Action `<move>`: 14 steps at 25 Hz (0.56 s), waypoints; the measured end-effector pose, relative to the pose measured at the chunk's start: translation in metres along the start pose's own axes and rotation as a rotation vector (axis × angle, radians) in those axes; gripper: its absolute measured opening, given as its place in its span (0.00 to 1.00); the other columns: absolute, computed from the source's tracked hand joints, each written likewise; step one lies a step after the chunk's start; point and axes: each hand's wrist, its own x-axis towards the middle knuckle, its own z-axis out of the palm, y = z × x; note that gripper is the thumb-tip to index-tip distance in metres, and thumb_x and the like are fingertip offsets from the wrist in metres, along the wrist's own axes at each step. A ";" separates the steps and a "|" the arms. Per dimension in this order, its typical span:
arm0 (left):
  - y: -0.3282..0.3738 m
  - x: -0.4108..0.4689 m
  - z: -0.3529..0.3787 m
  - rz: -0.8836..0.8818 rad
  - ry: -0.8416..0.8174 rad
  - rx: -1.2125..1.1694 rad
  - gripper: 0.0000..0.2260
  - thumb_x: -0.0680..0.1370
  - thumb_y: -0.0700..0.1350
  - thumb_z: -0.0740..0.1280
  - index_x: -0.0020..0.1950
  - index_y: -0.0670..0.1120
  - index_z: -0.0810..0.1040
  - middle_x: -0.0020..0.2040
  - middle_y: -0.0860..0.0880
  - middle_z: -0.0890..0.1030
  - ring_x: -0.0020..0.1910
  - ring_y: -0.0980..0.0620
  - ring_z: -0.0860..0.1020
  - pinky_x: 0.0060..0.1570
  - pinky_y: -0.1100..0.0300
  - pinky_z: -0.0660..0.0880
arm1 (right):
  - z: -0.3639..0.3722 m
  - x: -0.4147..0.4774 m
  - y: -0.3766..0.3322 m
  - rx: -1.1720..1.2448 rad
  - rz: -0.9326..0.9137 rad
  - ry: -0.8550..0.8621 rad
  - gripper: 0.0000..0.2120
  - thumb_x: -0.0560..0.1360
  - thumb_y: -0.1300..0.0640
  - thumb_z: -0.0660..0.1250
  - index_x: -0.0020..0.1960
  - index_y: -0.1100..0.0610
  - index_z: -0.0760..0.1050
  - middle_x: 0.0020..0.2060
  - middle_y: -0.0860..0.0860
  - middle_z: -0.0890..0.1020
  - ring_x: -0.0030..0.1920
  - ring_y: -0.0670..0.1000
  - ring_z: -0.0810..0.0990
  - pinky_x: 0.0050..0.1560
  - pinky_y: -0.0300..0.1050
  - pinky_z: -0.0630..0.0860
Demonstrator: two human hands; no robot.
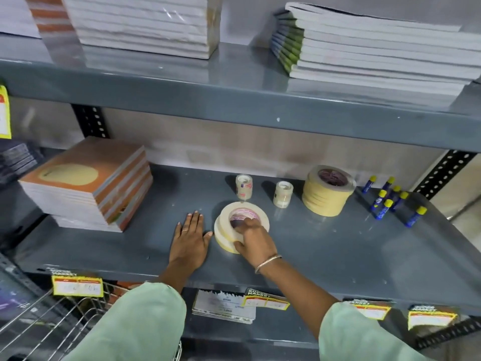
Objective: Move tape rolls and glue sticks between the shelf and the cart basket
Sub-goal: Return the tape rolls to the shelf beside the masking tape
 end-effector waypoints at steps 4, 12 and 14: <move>0.000 0.001 0.000 0.008 0.016 0.003 0.25 0.81 0.52 0.48 0.75 0.44 0.49 0.78 0.47 0.51 0.77 0.49 0.48 0.76 0.50 0.47 | 0.007 0.002 -0.002 -0.039 -0.018 -0.063 0.23 0.73 0.57 0.67 0.67 0.58 0.69 0.65 0.57 0.73 0.66 0.57 0.69 0.68 0.46 0.65; -0.002 0.002 0.003 0.011 0.031 0.013 0.25 0.81 0.52 0.48 0.75 0.44 0.49 0.78 0.47 0.51 0.77 0.49 0.49 0.76 0.50 0.48 | -0.017 0.008 0.004 0.009 -0.027 -0.036 0.19 0.72 0.63 0.67 0.62 0.64 0.73 0.61 0.60 0.77 0.62 0.60 0.75 0.62 0.48 0.71; -0.002 0.002 0.003 0.021 0.042 0.011 0.25 0.81 0.52 0.48 0.75 0.44 0.50 0.78 0.47 0.52 0.77 0.49 0.49 0.76 0.50 0.48 | -0.050 0.013 0.019 0.010 -0.008 0.072 0.20 0.74 0.61 0.66 0.64 0.64 0.70 0.64 0.59 0.76 0.63 0.58 0.74 0.62 0.46 0.69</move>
